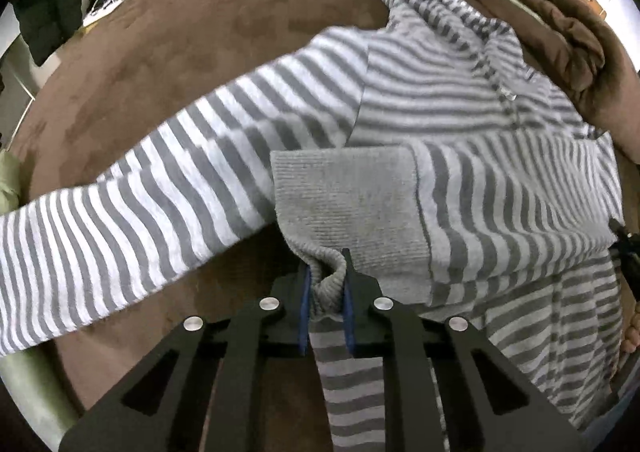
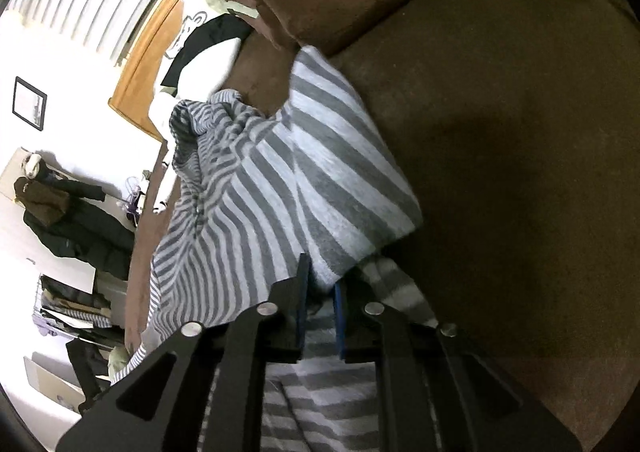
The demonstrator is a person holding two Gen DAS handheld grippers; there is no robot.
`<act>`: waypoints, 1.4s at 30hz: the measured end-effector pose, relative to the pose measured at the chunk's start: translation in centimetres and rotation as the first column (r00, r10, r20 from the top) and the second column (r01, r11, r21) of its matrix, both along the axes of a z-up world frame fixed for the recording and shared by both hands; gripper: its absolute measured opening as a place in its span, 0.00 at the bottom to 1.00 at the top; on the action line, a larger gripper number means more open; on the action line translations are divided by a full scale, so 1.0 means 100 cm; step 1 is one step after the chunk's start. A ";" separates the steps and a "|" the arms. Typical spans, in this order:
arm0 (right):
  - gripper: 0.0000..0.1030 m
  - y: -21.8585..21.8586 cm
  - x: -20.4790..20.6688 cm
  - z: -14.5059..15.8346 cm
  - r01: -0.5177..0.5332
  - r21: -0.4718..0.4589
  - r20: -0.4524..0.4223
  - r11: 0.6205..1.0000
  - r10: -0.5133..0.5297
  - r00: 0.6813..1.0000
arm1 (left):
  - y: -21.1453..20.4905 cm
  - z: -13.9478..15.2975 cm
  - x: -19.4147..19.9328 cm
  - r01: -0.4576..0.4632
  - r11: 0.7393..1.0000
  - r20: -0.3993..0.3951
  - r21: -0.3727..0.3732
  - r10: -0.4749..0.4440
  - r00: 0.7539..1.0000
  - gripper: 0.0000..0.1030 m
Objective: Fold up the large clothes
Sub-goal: 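Lay the sleeve cuff on the hoodie body and open the right gripper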
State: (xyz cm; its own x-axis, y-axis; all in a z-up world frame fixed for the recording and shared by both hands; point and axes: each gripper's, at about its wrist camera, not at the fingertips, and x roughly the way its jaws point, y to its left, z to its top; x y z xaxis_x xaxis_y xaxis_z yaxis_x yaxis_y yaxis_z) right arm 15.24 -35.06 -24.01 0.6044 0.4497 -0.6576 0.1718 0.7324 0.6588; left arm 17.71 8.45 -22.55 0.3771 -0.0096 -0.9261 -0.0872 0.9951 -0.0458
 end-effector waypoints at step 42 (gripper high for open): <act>0.70 0.161 -0.061 0.077 -0.356 -0.359 -0.006 0.863 0.379 0.925 | 0.159 0.054 -0.157 -0.513 0.857 0.185 -0.035 0.510 0.840 0.94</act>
